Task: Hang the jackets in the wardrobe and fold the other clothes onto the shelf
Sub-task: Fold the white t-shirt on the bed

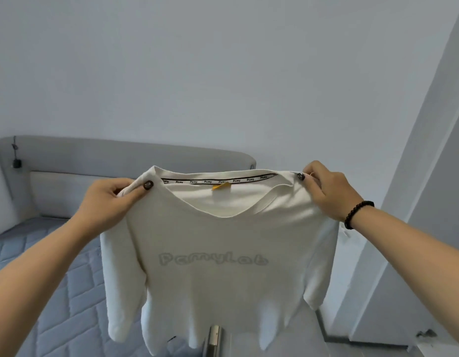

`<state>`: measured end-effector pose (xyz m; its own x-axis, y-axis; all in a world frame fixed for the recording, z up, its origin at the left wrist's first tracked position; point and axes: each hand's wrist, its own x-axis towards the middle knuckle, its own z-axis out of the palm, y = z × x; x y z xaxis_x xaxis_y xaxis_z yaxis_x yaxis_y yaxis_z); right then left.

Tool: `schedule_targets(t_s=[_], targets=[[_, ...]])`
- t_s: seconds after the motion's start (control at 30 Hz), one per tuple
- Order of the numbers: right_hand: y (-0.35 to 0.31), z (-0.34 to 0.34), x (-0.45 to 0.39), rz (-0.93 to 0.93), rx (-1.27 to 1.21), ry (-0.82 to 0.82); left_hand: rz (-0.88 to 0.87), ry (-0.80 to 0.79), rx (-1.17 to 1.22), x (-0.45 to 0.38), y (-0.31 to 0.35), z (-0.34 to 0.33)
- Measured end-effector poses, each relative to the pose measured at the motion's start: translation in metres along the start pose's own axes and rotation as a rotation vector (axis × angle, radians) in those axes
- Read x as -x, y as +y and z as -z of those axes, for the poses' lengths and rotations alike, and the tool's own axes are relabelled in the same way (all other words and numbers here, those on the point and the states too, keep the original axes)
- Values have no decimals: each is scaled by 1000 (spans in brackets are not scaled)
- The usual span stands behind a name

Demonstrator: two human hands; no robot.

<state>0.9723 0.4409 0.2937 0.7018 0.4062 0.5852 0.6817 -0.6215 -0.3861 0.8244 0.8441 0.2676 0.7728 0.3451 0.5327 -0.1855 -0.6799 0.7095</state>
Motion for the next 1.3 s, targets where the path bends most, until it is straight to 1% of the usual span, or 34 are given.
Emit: schedule_targets(t_s=[0.1,0.17,0.23,0.3,0.4,0.5,0.67,0.87,1.07,1.2,1.3], targets=[[-26,2,18,73,-21,-124,13,190,-72,28,2,13],[-43,1,33,120,-13,-166,8,271,-110,46,4,23],[-57,-1,48,175,-60,-147,9,312,-97,62,0,36],[-68,-4,62,223,-109,-80,23,333,-78,75,-6,50],[-79,-10,78,225,-176,-1,12,346,-96,93,-8,70],[-81,-20,90,200,-211,6,25,333,-113,110,-5,81],[-79,-48,106,176,-241,-36,28,277,-150,129,-8,85],[-71,-103,102,166,-263,-109,117,263,-179,130,-45,81],[-34,-196,66,140,-255,-204,208,178,-272,101,-133,56],[3,-278,27,87,-253,-271,270,61,-362,60,-206,26],[33,-354,-19,46,-201,-352,299,-47,-456,5,-272,2]])
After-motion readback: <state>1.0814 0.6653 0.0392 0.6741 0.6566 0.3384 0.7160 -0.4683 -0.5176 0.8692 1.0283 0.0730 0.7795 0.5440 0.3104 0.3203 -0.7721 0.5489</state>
